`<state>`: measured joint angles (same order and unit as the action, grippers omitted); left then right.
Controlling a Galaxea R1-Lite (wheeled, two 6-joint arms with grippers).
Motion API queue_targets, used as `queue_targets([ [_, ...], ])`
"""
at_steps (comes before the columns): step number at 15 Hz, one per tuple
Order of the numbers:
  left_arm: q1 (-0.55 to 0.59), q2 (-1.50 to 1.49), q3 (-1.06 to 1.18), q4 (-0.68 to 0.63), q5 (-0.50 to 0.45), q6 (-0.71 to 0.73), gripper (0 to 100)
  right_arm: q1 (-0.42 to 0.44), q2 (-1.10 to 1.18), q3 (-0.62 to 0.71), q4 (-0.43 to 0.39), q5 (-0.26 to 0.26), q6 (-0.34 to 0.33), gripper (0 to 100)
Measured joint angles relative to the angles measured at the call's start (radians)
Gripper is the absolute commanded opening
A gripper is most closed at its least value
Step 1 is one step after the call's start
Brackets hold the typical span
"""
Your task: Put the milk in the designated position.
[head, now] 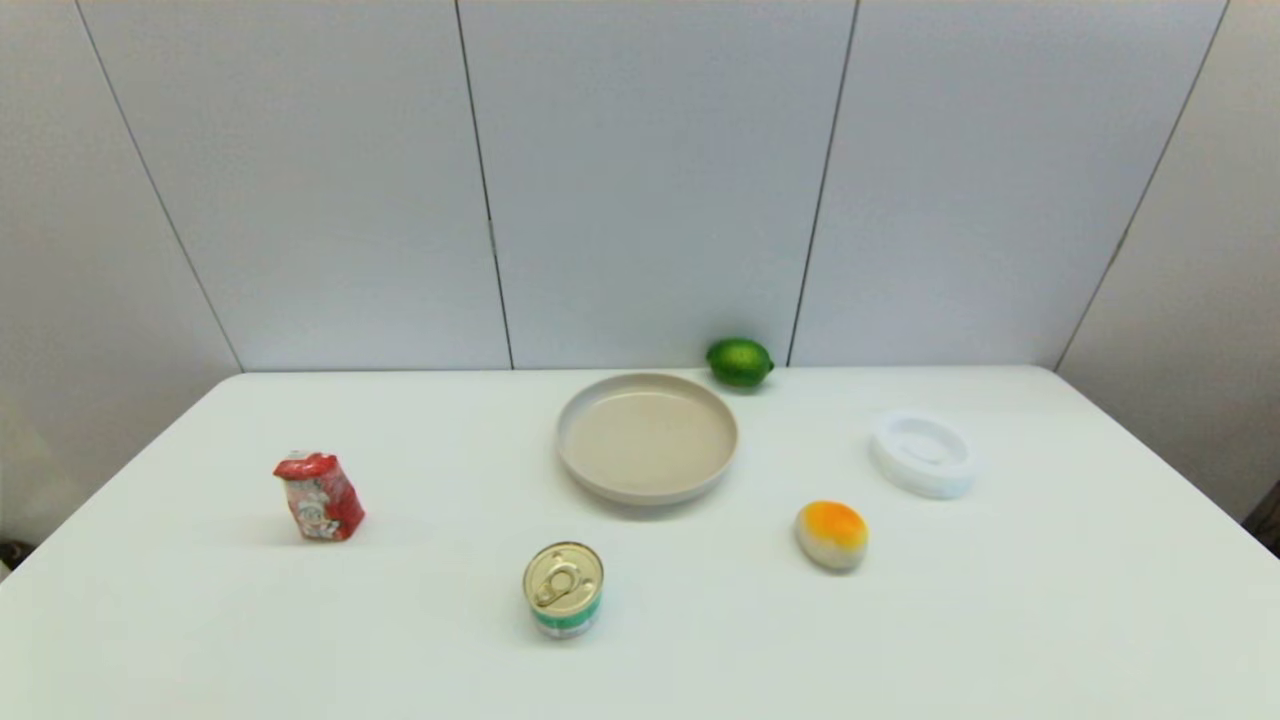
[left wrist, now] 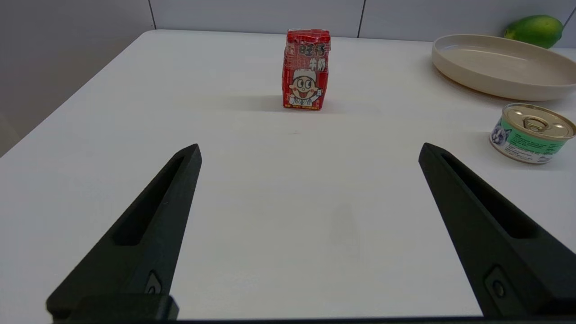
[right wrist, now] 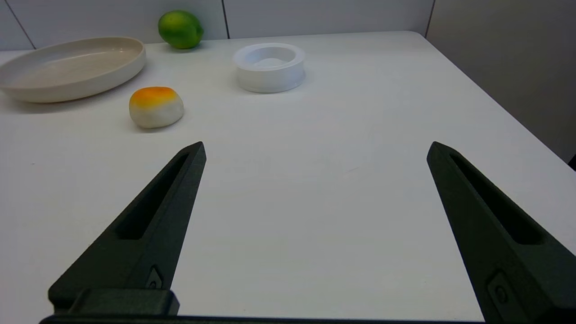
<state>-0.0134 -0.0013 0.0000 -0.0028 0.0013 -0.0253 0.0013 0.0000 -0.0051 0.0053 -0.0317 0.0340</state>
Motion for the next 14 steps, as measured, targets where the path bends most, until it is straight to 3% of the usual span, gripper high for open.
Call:
queue_targets([
  [14, 0.001, 0.004, -0.005, 0.011, 0.000, 0.006, 100, 0.000, 0.000, 0.001, 0.000, 0.000, -0.001, 100],
])
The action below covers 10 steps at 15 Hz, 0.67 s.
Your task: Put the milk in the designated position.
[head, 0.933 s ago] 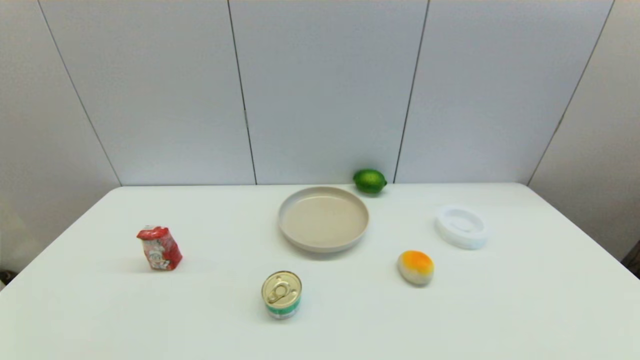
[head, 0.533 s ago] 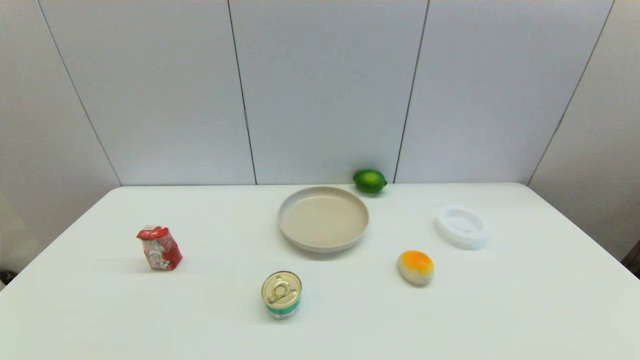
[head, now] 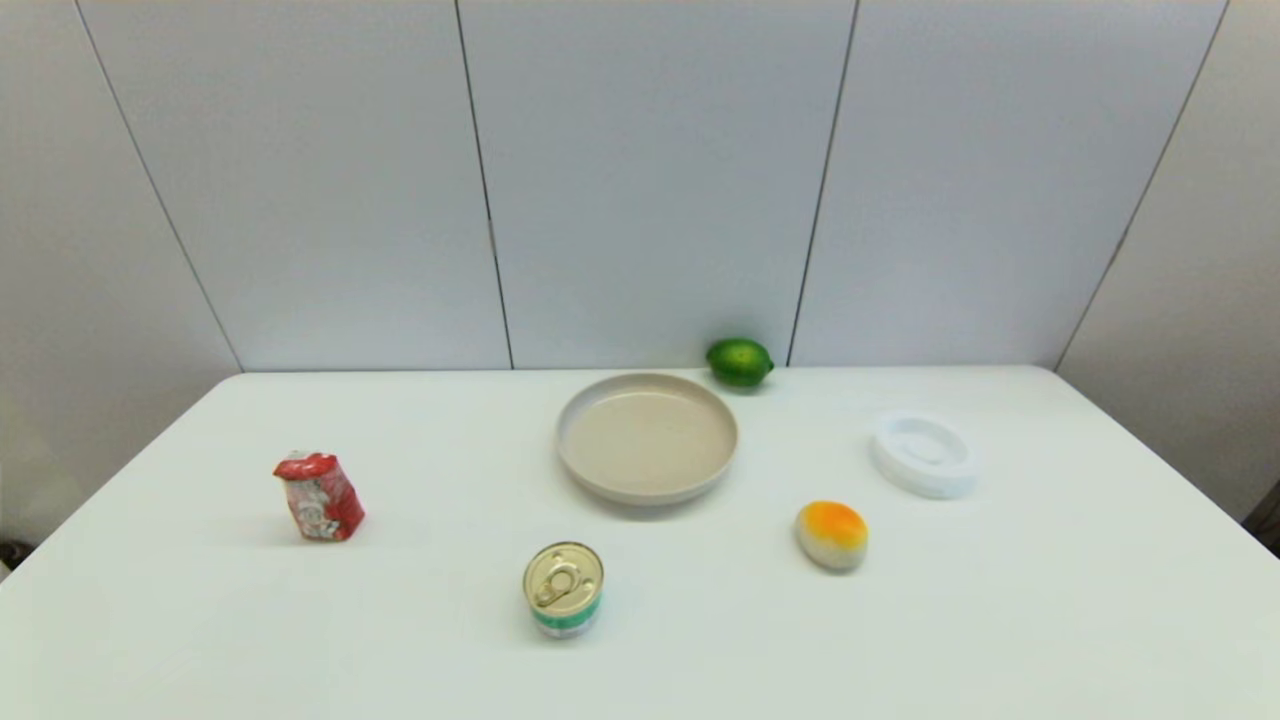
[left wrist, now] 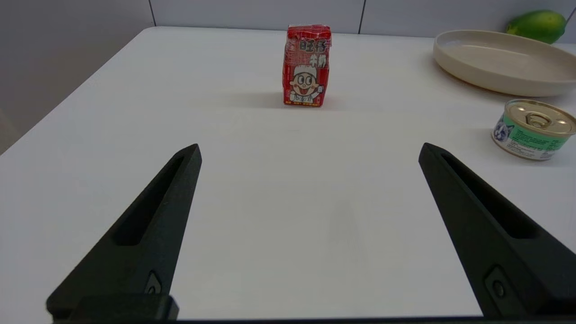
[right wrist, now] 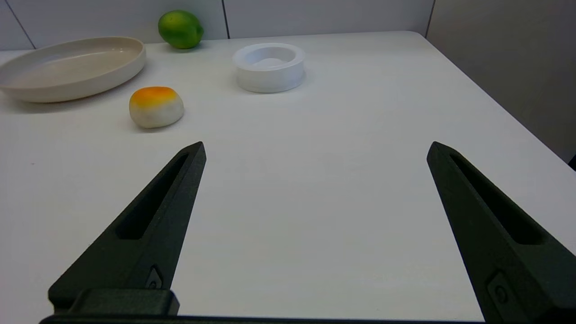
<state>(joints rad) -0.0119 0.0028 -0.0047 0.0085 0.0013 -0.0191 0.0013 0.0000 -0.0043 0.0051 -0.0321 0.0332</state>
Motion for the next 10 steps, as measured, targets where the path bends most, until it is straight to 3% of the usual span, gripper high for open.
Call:
queue_targets([
  [5, -0.001, 0.191, -0.165, 0.001, -0.001, 0.096, 100, 0.000, 0.000, 0.000, 0.000, 0.000, 0.000, 100],
  [10, -0.003, 0.574, -0.419, -0.026, -0.011, 0.186, 100, 0.000, 0.000, 0.000, 0.000, 0.000, 0.000, 100],
])
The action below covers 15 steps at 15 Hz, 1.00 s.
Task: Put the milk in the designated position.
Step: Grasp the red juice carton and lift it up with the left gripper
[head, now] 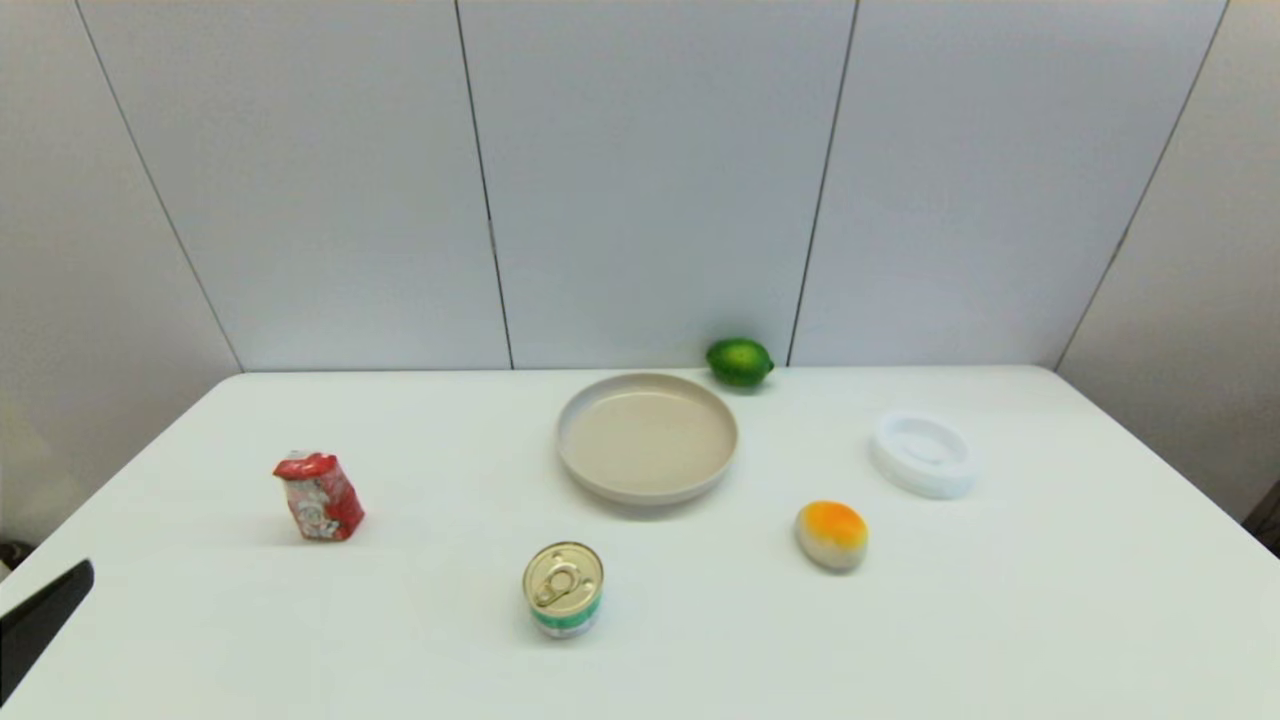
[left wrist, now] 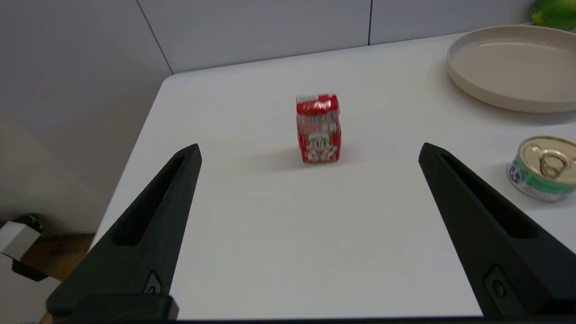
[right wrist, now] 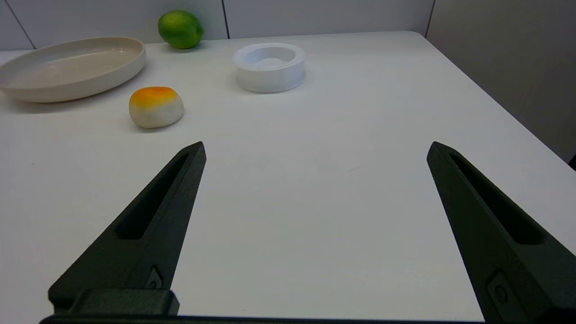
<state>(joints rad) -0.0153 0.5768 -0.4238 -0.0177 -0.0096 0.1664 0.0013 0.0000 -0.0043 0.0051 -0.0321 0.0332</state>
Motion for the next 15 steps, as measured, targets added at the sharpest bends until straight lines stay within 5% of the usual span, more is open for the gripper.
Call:
queue_targets([
  [4, 0.074, 0.291, -0.099, -0.170, -0.214, 0.091, 100, 0.000, 0.000, 0.000, 0.000, 0.000, 0.000, 100],
  [11, 0.421, 0.635, -0.116, -0.248, -0.927, 0.509, 100, 0.000, 0.000, 0.000, 0.000, 0.000, 0.000, 100],
  [15, 0.544, 0.807, -0.113, -0.241, -1.128, 0.727, 100, 0.000, 0.000, 0.000, 0.000, 0.000, 0.000, 100],
])
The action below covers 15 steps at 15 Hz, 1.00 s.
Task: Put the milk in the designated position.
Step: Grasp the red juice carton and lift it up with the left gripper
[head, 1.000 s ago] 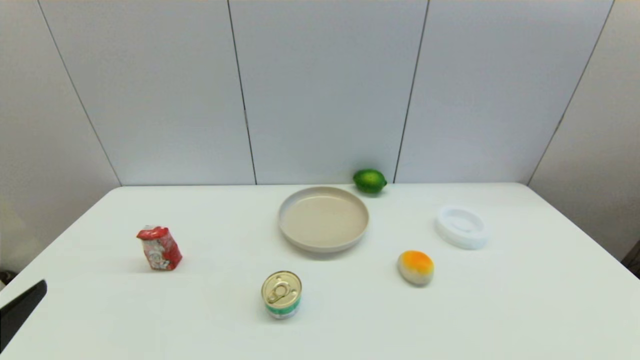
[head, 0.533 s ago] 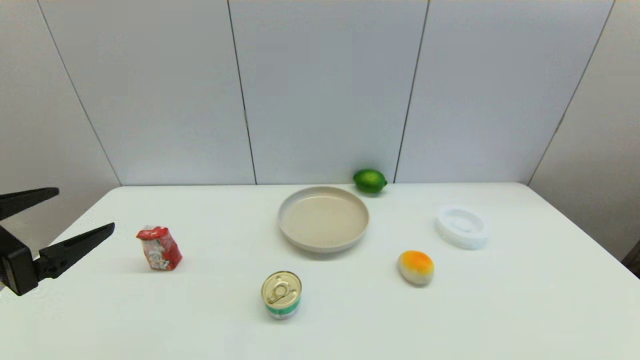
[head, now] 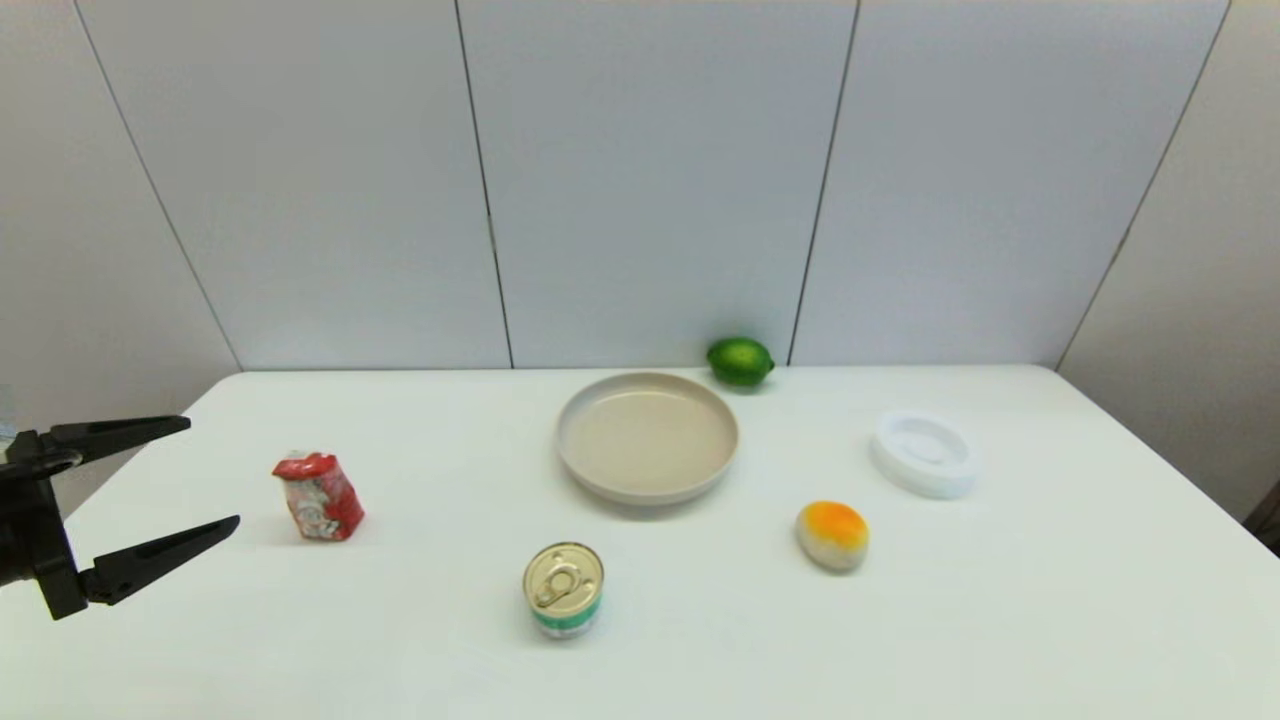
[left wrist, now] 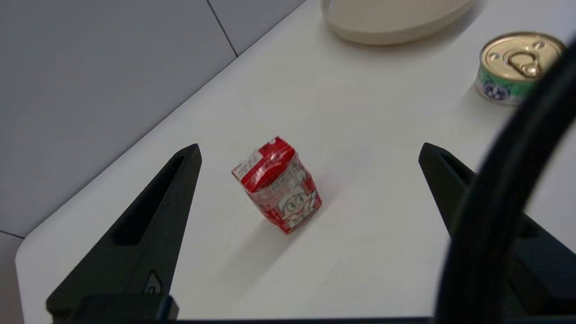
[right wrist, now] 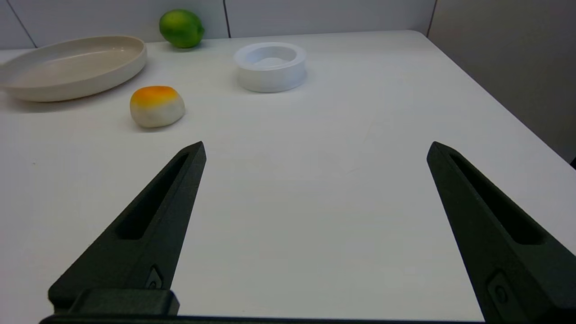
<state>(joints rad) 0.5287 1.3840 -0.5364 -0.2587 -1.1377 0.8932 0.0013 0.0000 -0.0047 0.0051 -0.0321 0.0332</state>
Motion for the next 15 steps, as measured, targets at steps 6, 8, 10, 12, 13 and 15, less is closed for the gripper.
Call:
queue_targets([
  [6, 0.103, 0.254, -0.066, 0.005, -0.085, 0.244, 100, 0.000, 0.000, 0.000, 0.000, 0.000, 0.000, 100],
  [8, 0.103, 0.318, -0.090, 0.003, -0.089, 0.287, 100, 0.000, 0.000, 0.000, 0.000, 0.000, 0.000, 100],
  [10, 0.093, 0.359, -0.100, 0.003, -0.089, 0.299, 100, 0.000, 0.000, 0.000, 0.000, 0.000, 0.000, 100],
  [12, 0.076, 0.388, -0.105, 0.003, -0.086, 0.305, 100, 0.000, 0.000, 0.000, 0.000, 0.000, 0.000, 100],
  [13, 0.064, 0.400, -0.113, 0.003, -0.085, 0.307, 100, 0.000, 0.000, 0.000, 0.000, 0.000, 0.000, 100],
  [15, 0.030, 0.430, -0.144, 0.003, -0.081, 0.309, 100, 0.000, 0.000, 0.000, 0.000, 0.000, 0.000, 100],
])
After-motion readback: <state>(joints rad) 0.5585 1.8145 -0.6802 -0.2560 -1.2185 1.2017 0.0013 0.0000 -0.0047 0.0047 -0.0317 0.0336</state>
